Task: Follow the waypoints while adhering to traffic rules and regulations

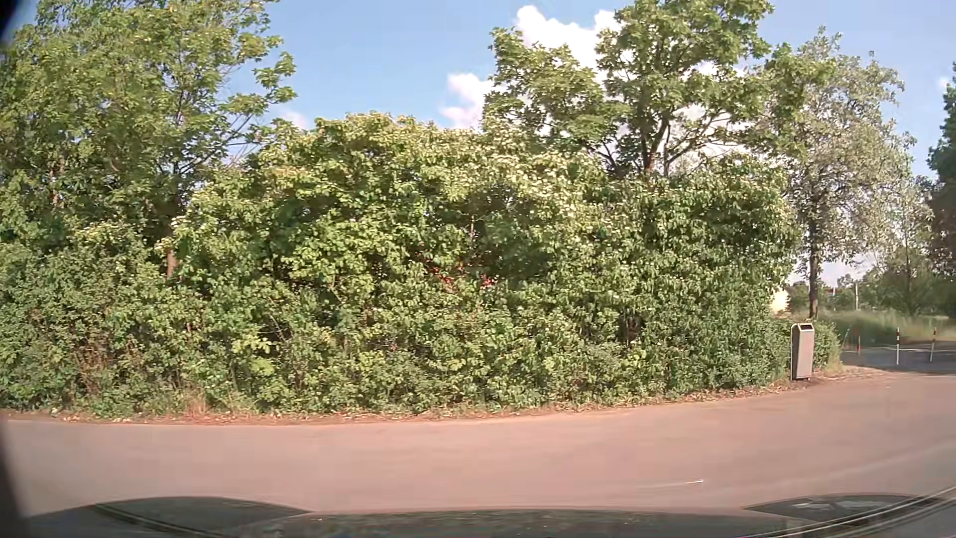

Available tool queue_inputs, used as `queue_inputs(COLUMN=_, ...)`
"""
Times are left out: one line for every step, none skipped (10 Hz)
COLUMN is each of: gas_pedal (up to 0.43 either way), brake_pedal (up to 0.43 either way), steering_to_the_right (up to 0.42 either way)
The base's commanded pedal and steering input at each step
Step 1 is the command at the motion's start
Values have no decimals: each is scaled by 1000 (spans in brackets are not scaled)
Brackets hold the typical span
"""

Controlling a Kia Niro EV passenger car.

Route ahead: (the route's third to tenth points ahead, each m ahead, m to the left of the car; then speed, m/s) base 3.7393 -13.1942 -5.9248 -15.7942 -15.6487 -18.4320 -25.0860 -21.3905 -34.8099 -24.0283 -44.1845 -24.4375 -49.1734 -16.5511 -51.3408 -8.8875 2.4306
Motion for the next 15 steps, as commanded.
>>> queue_inputs(gas_pedal=0, brake_pedal=12, steering_to_the_right=545)
queue_inputs(gas_pedal=0, brake_pedal=12, steering_to_the_right=580)
queue_inputs(gas_pedal=0, brake_pedal=12, steering_to_the_right=627)
queue_inputs(gas_pedal=0, brake_pedal=12, steering_to_the_right=654)
queue_inputs(gas_pedal=0, brake_pedal=12, steering_to_the_right=672)
queue_inputs(gas_pedal=0, brake_pedal=12, steering_to_the_right=674)
queue_inputs(gas_pedal=0, brake_pedal=12, steering_to_the_right=673)
queue_inputs(gas_pedal=0, brake_pedal=12, steering_to_the_right=674)
queue_inputs(gas_pedal=0, brake_pedal=12, steering_to_the_right=680)
queue_inputs(gas_pedal=0, brake_pedal=12, steering_to_the_right=691)
queue_inputs(gas_pedal=0, brake_pedal=12, steering_to_the_right=704)
queue_inputs(gas_pedal=0, brake_pedal=12, steering_to_the_right=705)
queue_inputs(gas_pedal=0, brake_pedal=12, steering_to_the_right=705)
queue_inputs(gas_pedal=0, brake_pedal=12, steering_to_the_right=705)
queue_inputs(gas_pedal=0, brake_pedal=12, steering_to_the_right=705)
